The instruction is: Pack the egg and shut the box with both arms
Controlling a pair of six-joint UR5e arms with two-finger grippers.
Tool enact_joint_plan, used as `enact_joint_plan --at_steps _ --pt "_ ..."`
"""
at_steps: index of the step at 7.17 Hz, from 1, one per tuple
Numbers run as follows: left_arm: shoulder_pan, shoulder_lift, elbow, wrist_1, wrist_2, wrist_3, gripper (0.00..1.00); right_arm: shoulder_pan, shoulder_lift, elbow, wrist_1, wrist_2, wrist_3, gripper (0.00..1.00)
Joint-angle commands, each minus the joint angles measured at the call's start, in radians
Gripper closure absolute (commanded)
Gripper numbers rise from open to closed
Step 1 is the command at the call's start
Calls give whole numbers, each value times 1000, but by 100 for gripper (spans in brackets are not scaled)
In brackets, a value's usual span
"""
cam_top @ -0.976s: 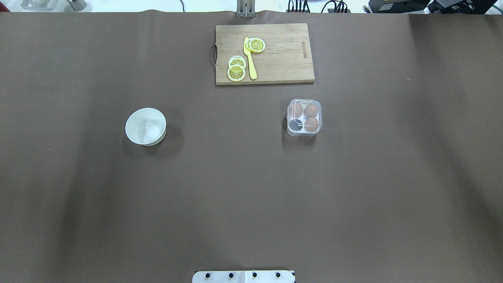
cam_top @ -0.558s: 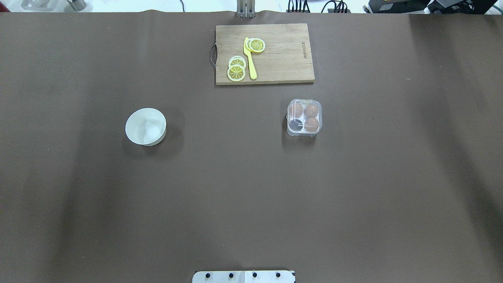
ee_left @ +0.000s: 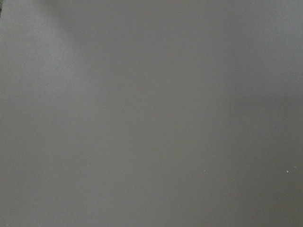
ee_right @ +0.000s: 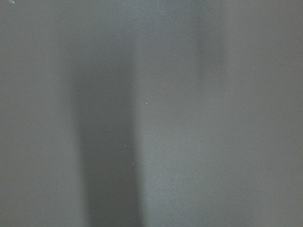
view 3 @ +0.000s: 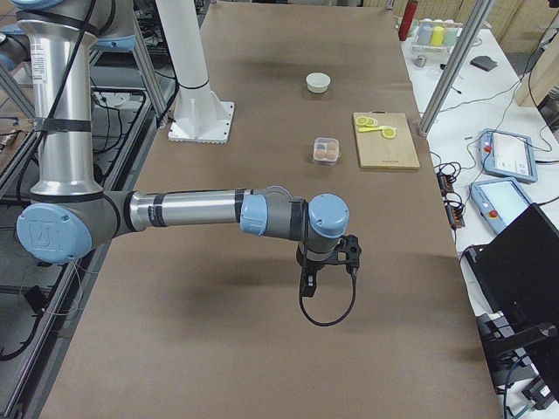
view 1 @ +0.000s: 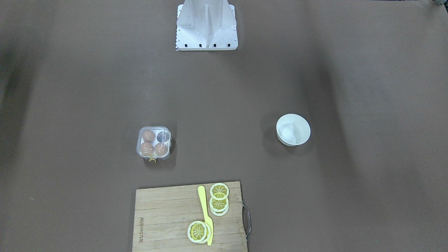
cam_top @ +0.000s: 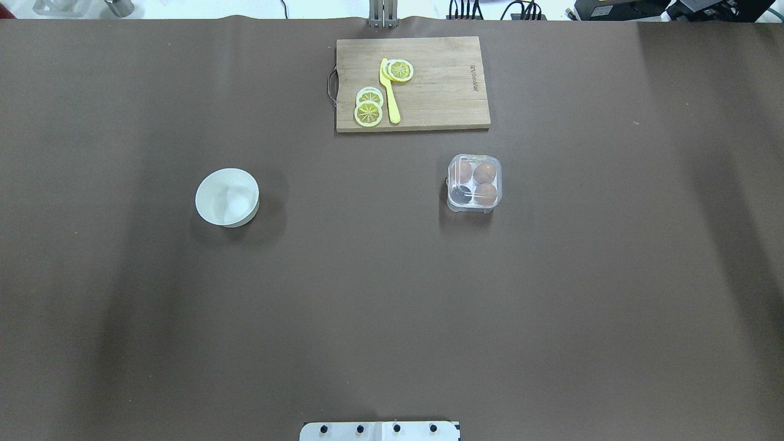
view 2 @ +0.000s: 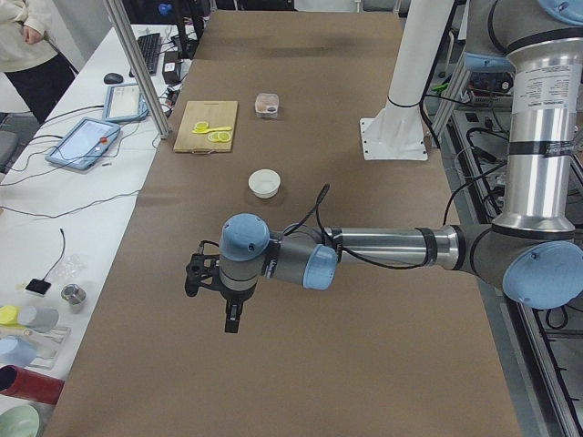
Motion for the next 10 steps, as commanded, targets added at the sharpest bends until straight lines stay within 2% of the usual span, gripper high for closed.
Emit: enact_joint_plan --at_steps 1,10 --pt "0 0 -2 0 0 0 2 12 4 9 4 6 -1 0" --pt "2 6 -2 0 -1 -2 2 28 -2 67 -9 8 13 0"
